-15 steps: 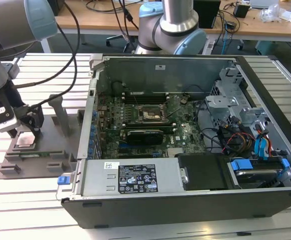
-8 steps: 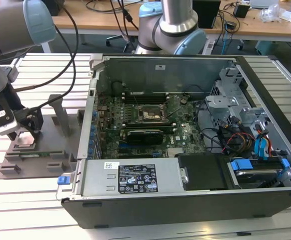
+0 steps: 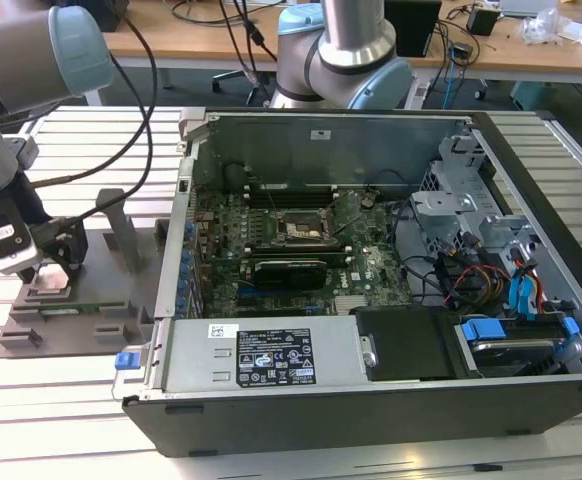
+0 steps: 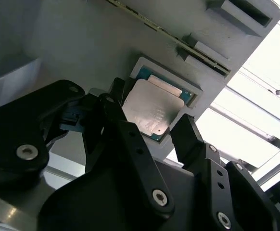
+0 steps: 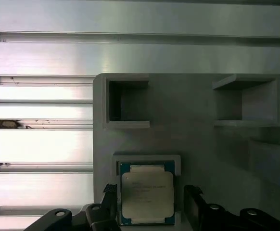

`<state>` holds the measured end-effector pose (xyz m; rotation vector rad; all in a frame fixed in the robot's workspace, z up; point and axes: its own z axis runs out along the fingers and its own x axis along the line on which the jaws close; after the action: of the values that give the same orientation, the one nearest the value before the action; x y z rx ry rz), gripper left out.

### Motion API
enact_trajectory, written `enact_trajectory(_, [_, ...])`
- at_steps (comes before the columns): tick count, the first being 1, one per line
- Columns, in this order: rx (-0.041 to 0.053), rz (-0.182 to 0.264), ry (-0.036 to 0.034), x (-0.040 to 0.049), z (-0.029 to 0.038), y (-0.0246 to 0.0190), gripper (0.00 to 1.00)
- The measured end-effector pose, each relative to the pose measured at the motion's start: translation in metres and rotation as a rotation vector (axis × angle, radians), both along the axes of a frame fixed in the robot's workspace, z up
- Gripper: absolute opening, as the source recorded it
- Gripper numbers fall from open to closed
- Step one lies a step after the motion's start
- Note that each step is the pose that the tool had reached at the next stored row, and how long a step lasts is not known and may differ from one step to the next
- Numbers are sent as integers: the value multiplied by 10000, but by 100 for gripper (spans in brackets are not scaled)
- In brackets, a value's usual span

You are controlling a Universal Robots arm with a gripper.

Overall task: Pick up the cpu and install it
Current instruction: 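Pick up the cpu and move it towards the insertion slot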

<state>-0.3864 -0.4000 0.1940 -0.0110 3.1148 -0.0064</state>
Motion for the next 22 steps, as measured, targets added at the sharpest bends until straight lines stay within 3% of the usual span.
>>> enact_trajectory(3, [4,40,1,-2,-38,-1,66])
enact_trajectory(13, [5,66,1,-5,-46,-5,66])
enact_trajectory(17, [5,66,2,-5,-47,-6,55])
enact_trajectory(22, [6,66,2,-5,-48,-6,55])
